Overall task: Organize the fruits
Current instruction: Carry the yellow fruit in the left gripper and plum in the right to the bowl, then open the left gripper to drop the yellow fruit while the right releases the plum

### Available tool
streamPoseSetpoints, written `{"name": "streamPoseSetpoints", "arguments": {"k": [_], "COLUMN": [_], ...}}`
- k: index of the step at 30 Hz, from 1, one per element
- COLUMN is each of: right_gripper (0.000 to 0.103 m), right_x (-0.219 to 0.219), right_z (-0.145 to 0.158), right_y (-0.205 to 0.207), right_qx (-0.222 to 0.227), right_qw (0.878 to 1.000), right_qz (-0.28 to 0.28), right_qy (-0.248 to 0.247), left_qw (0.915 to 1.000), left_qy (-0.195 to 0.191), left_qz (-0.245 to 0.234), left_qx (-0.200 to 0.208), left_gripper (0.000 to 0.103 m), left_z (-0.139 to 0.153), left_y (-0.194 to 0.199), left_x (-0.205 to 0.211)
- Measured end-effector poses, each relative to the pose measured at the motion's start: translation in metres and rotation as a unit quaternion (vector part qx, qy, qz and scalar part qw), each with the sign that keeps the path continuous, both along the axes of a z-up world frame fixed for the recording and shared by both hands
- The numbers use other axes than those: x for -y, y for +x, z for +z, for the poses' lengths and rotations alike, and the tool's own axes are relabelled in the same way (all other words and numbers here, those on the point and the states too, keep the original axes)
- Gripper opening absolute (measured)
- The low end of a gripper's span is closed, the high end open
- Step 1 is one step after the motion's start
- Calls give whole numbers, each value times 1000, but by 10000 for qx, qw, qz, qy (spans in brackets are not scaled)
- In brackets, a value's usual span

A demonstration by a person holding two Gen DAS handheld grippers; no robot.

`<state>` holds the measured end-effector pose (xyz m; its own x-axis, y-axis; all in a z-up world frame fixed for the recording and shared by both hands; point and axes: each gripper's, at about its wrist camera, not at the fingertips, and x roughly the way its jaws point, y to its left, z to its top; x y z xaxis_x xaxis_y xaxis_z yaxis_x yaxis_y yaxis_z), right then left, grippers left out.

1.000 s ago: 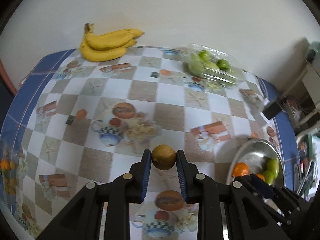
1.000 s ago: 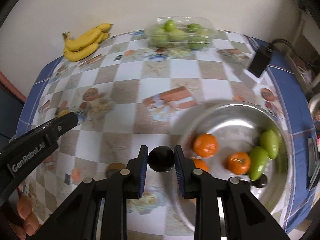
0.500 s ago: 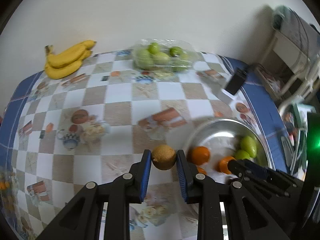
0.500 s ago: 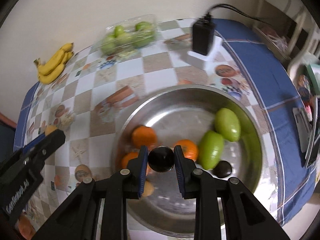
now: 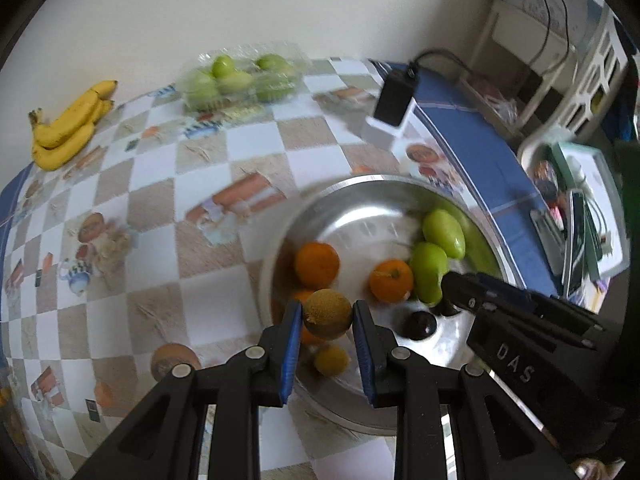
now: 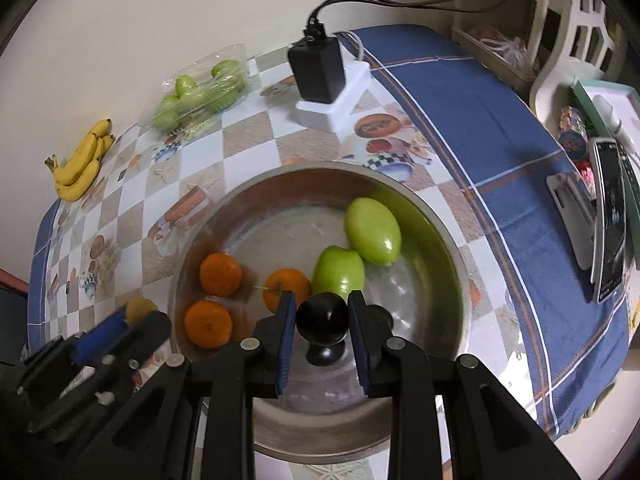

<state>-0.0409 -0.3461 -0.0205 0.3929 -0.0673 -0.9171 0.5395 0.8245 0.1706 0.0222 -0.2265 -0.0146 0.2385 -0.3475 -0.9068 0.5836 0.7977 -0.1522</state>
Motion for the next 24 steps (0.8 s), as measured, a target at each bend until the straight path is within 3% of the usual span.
{"name": "streamPoseSetpoints", "arguments": {"k": [10, 24], "right_gripper": [28, 28], "right_x": [-2, -6], "right_z": [-16, -31], "right_y": [-19, -27], "right_qx": [-214, -440], "right_qw": [9997, 9990], "right_qz": [-46, -17], "right_qy": [81, 96], "left_qw": [9989, 9964], "left_qy": [129, 518], "left_qz": [-140, -361], "left_qx": [-431, -566], "left_gripper": [27, 28], "left_z": [-27, -51], "left_y": [-20, -43], "left_x": [4, 13]}}
